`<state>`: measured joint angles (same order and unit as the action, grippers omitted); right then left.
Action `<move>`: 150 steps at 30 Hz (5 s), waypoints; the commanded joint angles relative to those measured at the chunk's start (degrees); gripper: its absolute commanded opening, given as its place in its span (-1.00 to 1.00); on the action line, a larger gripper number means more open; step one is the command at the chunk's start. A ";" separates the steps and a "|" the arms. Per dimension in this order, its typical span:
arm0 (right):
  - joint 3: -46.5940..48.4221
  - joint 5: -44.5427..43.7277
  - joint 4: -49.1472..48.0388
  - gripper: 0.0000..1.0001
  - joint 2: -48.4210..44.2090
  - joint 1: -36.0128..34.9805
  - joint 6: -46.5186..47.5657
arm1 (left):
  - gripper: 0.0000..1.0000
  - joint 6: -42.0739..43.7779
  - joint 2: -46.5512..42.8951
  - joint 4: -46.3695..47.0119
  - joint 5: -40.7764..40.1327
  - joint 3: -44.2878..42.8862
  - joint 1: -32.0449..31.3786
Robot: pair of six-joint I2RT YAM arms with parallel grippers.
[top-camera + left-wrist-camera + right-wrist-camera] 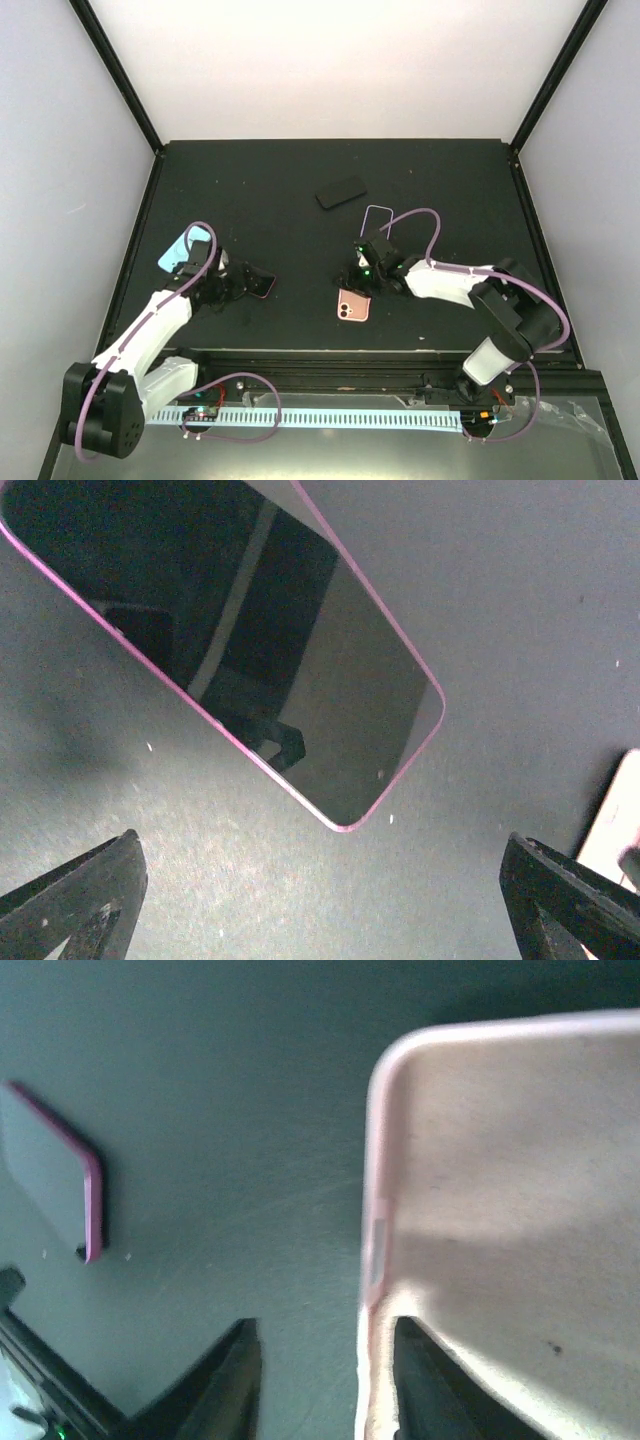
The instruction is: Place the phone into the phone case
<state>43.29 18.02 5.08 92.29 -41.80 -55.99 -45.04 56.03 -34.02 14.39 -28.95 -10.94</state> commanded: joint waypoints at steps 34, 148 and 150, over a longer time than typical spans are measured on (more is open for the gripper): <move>-9.89 2.69 -11.17 0.73 -19.12 -0.38 9.98 | 0.98 -19.65 11.31 -14.65 -8.26 -13.25 7.25; -10.49 -8.85 -0.99 1.00 -30.20 -0.28 16.21 | 0.52 -38.26 44.50 -7.02 1.20 -21.95 -0.27; -9.53 -9.88 0.51 0.99 -30.33 -0.29 16.76 | 0.50 -37.47 44.09 -6.99 1.49 -21.48 -0.84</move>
<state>31.70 12.25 2.59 63.24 -41.80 -40.88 -84.31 97.45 -43.53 14.72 -54.85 -9.78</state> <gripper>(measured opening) 0.998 0.781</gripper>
